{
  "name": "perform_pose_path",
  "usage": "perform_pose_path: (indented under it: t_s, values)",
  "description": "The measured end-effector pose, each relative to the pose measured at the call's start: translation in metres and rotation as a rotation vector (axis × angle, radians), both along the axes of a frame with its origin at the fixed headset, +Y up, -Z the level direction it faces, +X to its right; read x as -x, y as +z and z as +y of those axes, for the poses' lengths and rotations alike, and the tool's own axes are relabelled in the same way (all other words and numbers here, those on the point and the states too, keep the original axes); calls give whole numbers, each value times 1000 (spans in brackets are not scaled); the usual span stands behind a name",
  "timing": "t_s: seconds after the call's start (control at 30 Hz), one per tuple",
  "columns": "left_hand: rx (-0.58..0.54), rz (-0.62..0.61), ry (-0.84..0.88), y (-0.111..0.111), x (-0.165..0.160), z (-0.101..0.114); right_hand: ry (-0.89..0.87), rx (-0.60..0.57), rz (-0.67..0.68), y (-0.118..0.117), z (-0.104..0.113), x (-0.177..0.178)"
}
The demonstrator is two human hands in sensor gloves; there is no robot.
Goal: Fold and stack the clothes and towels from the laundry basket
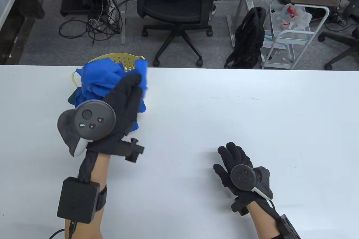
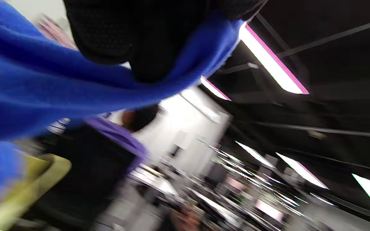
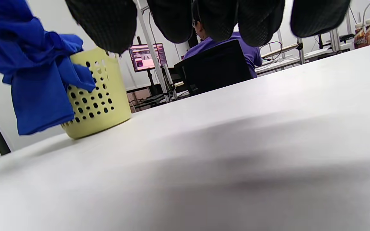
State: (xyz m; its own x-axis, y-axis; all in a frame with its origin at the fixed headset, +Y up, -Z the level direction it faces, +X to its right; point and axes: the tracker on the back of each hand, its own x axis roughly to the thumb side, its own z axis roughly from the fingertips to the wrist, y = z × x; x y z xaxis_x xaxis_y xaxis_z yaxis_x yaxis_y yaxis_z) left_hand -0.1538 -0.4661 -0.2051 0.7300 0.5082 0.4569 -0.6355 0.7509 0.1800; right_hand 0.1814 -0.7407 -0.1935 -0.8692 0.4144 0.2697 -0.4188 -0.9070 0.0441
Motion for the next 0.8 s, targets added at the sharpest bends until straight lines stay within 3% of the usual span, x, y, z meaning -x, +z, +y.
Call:
perform_pose_path:
  t_s: [0.1,0.2,0.3,0.47,0.63,0.8]
  values:
    - [-8,-99,-95,20,-28,0,-132,-16,-49,-2,13,-16]
    - [81,-183,-137,26,-50,-22,-326,-45,-94,-1,32,-35]
    - [103,-185,-186,29,-62,-42,-437,-65,-47,3,42,-38]
    - [169,-271,-146,33,-76,-71,-598,0,187,11,51,-15]
    - [143,-281,-123,38,-87,-98,-757,138,376,15,52,12]
    - [131,-248,-141,40,-90,-116,-972,148,276,15,44,23]
